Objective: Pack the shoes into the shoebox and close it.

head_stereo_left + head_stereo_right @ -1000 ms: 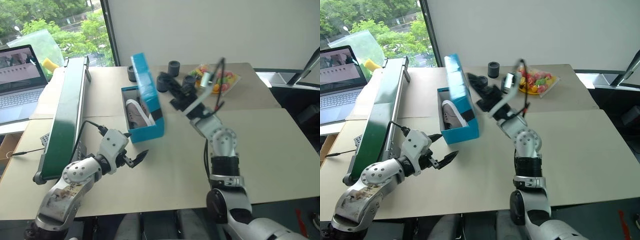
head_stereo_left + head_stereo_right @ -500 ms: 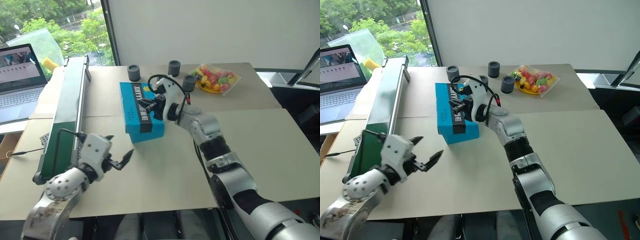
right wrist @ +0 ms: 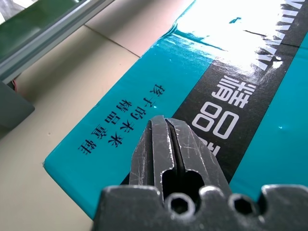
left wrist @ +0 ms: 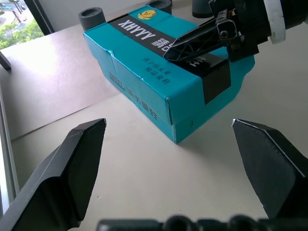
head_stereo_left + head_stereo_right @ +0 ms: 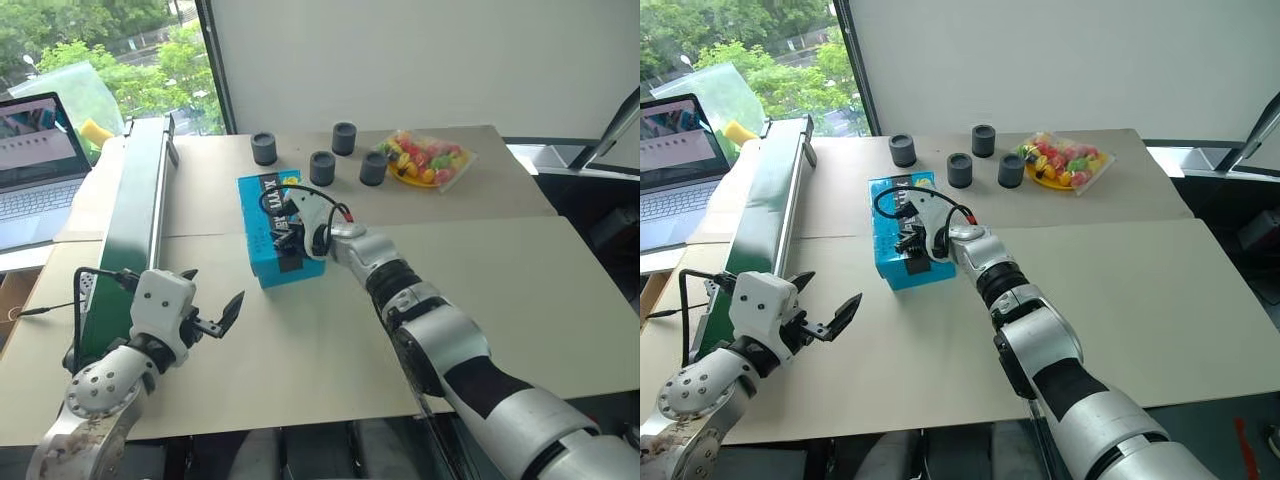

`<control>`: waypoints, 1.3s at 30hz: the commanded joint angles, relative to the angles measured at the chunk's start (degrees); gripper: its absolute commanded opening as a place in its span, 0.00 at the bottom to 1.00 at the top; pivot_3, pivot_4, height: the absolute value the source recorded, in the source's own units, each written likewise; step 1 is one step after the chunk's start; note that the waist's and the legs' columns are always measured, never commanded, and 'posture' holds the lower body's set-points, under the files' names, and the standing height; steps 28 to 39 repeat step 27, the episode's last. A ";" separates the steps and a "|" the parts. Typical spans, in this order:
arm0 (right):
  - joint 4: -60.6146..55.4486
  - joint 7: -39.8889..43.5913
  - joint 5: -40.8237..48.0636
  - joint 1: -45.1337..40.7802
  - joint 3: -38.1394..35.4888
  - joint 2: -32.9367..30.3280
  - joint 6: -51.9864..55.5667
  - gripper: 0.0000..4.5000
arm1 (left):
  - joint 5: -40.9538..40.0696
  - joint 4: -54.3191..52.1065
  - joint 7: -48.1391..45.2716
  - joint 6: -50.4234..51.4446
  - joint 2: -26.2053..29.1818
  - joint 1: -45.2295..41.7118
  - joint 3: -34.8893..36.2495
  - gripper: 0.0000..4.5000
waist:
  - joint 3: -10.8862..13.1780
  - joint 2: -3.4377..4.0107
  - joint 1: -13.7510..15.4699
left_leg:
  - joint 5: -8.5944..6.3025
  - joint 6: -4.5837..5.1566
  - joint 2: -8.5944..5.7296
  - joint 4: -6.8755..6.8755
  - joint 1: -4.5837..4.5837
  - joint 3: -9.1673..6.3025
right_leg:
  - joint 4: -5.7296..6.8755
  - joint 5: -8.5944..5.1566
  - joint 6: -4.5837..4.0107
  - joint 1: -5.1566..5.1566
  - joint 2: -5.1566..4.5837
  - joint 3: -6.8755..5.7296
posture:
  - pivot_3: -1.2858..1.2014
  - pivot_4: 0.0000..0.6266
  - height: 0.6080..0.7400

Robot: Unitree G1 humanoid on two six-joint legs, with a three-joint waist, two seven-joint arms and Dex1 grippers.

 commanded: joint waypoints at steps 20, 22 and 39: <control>-24.06 -10.84 8.88 11.51 -24.00 -17.98 5.73 0.00 | -1.43 -2.34 11.62 0.06 -14.61 -1.86 5.39 1.00 | -0.52 0.18 2.91 | -0.04 0.05 -0.12 0.07 -0.08 -0.11 | -0.21 -0.16 0.12 0.34 -0.22 -0.41 | 0.52 0.24 0.93; -27.85 -13.82 8.16 14.28 -23.95 -19.68 7.90 0.00 | -1.48 -1.87 13.14 -0.47 -16.46 -2.35 6.18 1.00 | -0.53 0.17 2.49 | -0.07 0.09 -0.14 0.04 -0.33 0.05 | -0.19 -0.17 0.12 0.02 -0.24 -0.30 | 0.52 0.24 0.93; -33.04 -16.95 5.60 19.72 -21.30 -20.00 9.69 0.00 | -0.62 -0.31 14.84 -1.64 -18.42 -3.00 6.20 1.00 | -0.52 0.18 0.96 | -0.10 0.10 -0.08 0.01 -0.25 0.27 | -0.09 -0.15 0.06 -0.08 -0.16 -0.07 | 0.52 0.24 0.93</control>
